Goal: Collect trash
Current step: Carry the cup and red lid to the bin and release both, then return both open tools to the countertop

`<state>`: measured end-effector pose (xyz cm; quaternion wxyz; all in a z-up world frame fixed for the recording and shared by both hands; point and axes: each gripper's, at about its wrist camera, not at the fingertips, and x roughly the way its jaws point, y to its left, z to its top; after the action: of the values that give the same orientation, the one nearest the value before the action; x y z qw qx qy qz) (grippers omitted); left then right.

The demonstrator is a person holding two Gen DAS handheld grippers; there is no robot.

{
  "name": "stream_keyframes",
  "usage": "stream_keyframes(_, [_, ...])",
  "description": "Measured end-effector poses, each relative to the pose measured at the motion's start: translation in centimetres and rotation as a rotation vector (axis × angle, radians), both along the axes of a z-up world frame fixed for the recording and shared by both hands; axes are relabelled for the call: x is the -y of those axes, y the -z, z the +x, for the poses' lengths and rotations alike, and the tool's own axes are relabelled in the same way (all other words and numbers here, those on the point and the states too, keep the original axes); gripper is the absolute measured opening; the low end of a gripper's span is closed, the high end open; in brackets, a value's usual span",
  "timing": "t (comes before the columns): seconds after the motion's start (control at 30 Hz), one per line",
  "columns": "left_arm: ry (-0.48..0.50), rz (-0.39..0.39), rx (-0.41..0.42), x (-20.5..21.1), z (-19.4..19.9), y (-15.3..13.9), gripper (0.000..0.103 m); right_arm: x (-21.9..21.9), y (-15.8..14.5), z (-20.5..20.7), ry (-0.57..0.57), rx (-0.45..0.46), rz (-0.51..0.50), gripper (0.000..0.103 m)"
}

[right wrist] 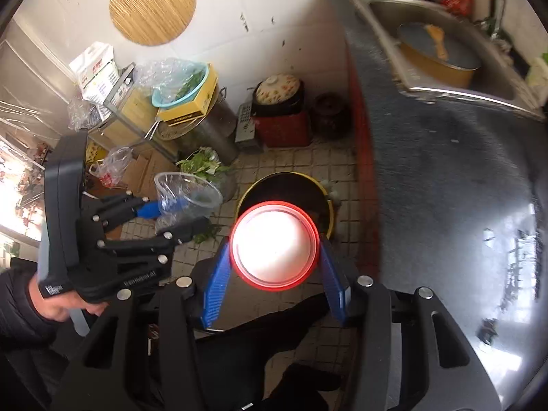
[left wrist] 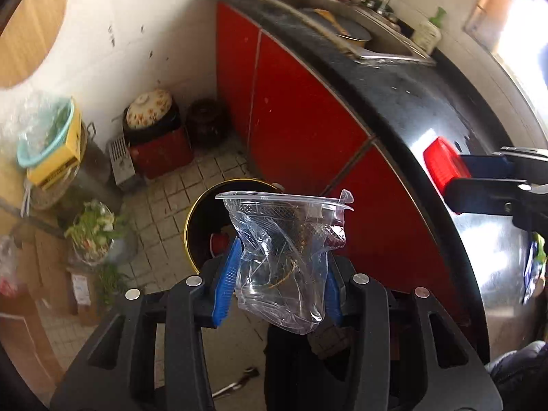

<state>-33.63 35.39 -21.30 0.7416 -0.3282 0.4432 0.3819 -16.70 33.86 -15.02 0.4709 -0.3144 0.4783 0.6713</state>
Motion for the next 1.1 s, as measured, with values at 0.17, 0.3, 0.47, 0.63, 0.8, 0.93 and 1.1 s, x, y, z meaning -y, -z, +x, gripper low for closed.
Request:
stream_keyframes(0.17, [-0.043, -0.058, 0.026, -1.8, -1.3, 3.7, 0.043, -4.6, 3.4, -2.4, -0.015, -0.014, -0.075, 0.049])
stream_keyframes(0.3, [-0.045, -0.076, 0.035, -3.1, -1.6, 5.9, 0.044, -6.7, 4.9, -3.8, -0.035, 0.008, -0.1, 0.049])
stream_keyframes(0.47, [-0.095, -0.055, 0.013, -4.6, -2.0, 7.4, 0.085, -8.7, 6.4, -4.2, -0.031, 0.017, -0.145, 0.067])
stream_keyframes(0.63, [-0.105, -0.07, 0.01, -5.0, -2.3, 7.8, 0.085, -8.4, 6.1, -3.2, -0.009, -0.005, -0.134, 0.069])
stream_keyframes(0.8, [-0.1, -0.061, -0.001, -5.0, -2.3, 7.5, 0.085, -7.2, 5.4, -2.2, 0.014, -0.019, -0.127, 0.069])
stream_keyframes(0.93, [-0.073, -0.02, -0.006, -4.4, -1.2, 5.8, 0.085, -5.9, 4.1, -0.8, 0.042, -0.026, -0.102, 0.069])
stream_keyframes(1.1, [0.009, 0.053, -0.001, -3.6, 2.5, 2.5, 0.085, -2.8, 1.2, 2.6, 0.123, -0.007, -0.046, 0.078])
